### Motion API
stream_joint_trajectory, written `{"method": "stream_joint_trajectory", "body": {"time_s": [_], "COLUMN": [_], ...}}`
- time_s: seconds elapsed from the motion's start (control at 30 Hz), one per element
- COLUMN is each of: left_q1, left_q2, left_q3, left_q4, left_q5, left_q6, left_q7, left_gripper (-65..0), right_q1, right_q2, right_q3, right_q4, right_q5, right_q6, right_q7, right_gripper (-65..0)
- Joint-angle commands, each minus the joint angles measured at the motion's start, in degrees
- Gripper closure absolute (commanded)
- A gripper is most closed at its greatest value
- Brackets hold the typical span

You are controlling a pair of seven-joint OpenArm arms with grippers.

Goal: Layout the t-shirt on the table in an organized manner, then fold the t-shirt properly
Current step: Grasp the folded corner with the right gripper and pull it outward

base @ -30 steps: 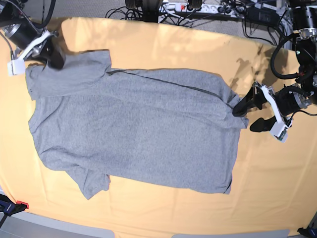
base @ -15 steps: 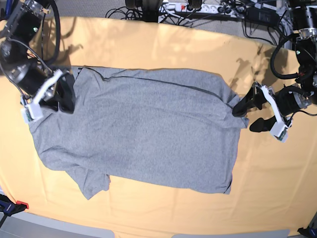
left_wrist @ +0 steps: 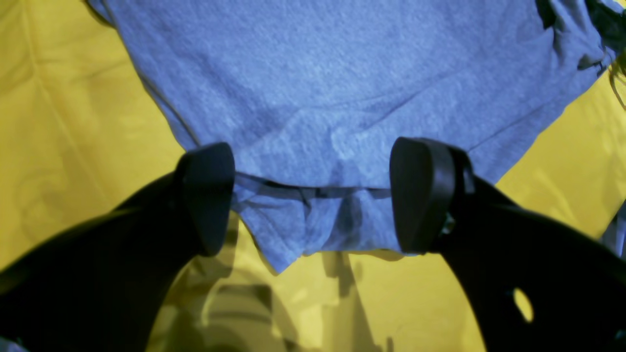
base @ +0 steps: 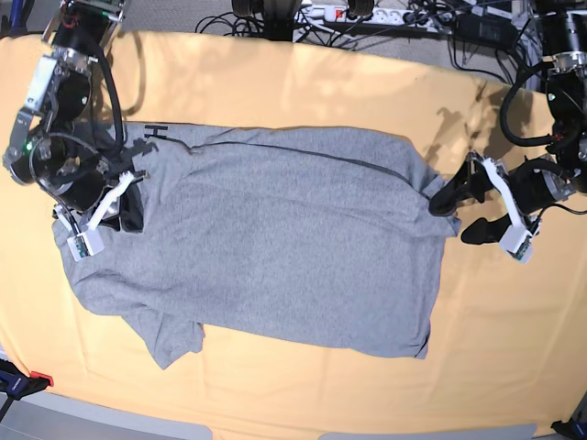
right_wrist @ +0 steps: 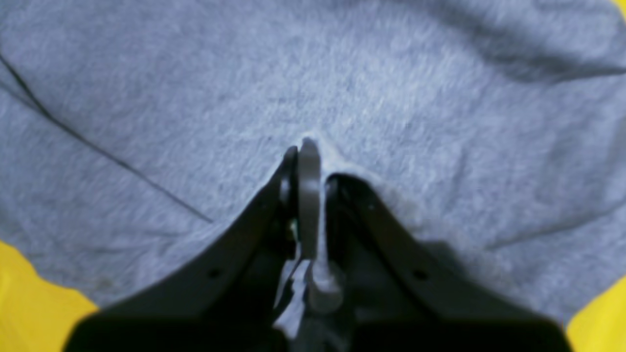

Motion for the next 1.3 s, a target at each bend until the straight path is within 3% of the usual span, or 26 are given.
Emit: {"method": "stream_joint_trajectory", "body": {"time_s": [0.0, 0.1, 0.27, 0.47, 0.57, 0.67, 0.73, 0.97, 1.07, 1.27], "left_q1": [-0.79, -0.79, -0.79, -0.79, -0.81, -0.81, -0.83, -0.76, -0.74, -0.57], "left_q2": [-0.96, -0.94, -0.96, -0.96, -0.96, -0.96, -0.96, -0.96, -0.98, -0.98], "left_q3": [-0.44, -0.44, -0.44, -0.44, -0.44, -0.70, -1.38, -7.04, -9.22, -10.71], "left_q4": [0.76, 0.76, 0.76, 0.76, 0.76, 0.76, 0.76, 0.76, 0.76, 0.76], "left_q5": [-1.03, -0.90, -0.70, -0.72, -0.70, -0.70, -0.72, -0.70, -0.74, -0.52], "left_q6": [-0.15, -0.15, -0.15, -0.15, -0.15, -0.11, -0.09, 2.27, 2.27, 3.34], "left_q7": [-1.11, -1.11, -1.09, -1.11, -1.14, -1.14, -1.14, -0.79, 0.55, 1.53], "left_gripper": [-49.4, -49.4, -49.4, -49.4, -49.4, -49.4, -49.4, -49.4, -49.4, -49.4], "right_q1": [2.19, 4.52, 5.29, 5.31, 5.31, 5.38, 5.51, 4.42, 0.70, -9.22], "right_q2": [0.85, 0.87, 0.81, 0.72, 0.68, 0.79, 1.46, 5.68, 7.41, 7.48], "right_q3": [0.26, 0.26, 0.26, 0.26, 0.26, 0.26, 0.26, 1.64, 5.22, 14.43], "right_q4": [-0.13, -1.68, -1.70, -1.70, -1.73, -1.70, -1.53, 7.37, 11.98, 12.90], "right_q5": [0.13, -3.10, -11.80, -15.41, -16.13, -16.13, -15.50, -11.65, -7.56, 1.03], "right_q6": [0.30, -0.81, -10.58, -15.76, -17.90, -17.88, -17.55, -13.27, -11.93, -8.72], "right_q7": [1.73, 1.73, 4.37, 4.24, 4.04, 4.07, 4.07, 0.17, -1.11, -3.39], "right_gripper": [0.0, 0.0, 0.0, 0.0, -9.4, -30.4, -37.5, -37.7, -37.7, -37.7]}}
